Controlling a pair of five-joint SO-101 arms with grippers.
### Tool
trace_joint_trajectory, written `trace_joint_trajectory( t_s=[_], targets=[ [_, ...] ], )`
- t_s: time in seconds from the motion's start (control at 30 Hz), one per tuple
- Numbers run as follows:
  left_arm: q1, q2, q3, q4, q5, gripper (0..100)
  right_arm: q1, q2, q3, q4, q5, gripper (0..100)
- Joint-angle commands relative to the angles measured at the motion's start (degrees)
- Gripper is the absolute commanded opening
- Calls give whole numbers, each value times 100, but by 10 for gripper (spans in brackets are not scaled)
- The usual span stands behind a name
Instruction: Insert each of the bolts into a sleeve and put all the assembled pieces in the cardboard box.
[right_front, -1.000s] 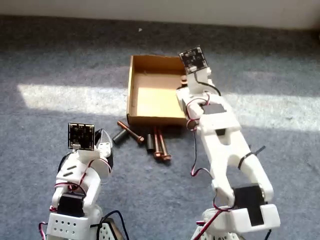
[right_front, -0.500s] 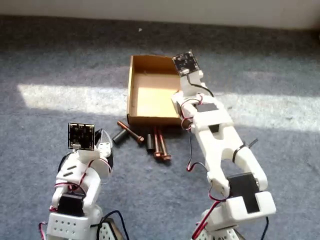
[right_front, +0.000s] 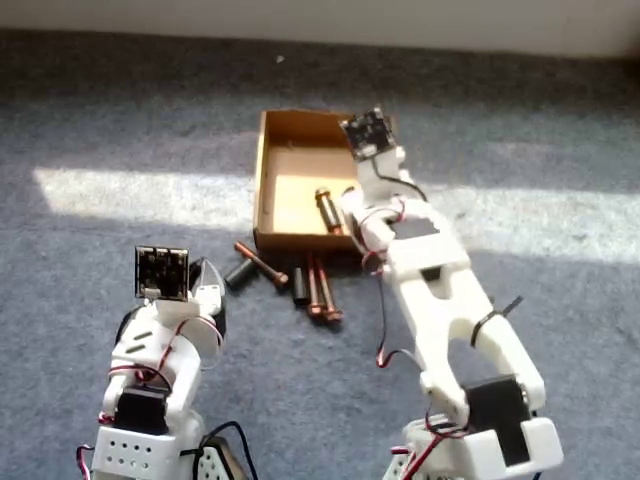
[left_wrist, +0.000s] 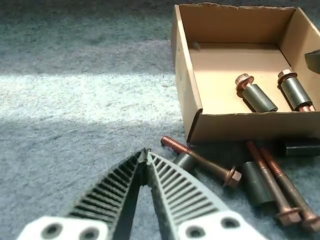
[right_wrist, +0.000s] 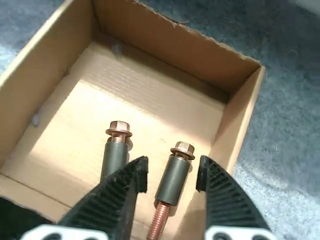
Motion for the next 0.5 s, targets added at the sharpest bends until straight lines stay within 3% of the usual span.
trace_joint_trajectory(
  t_s=[0.0,0.1,0.37,0.47],
  targets=[
    [66,-22,119,26,-53,7,-295,-971,391,-127,9,149],
    [57,-22,119,26,-53,7,-541,-1631,804,31,9,149],
    [-585,-57,119,-9,-62,7,-1446,-2712,892,1886,-9,149],
    [-585,-57,119,-9,-62,7,-1640,-2721,884,1982,-624,149]
  ],
)
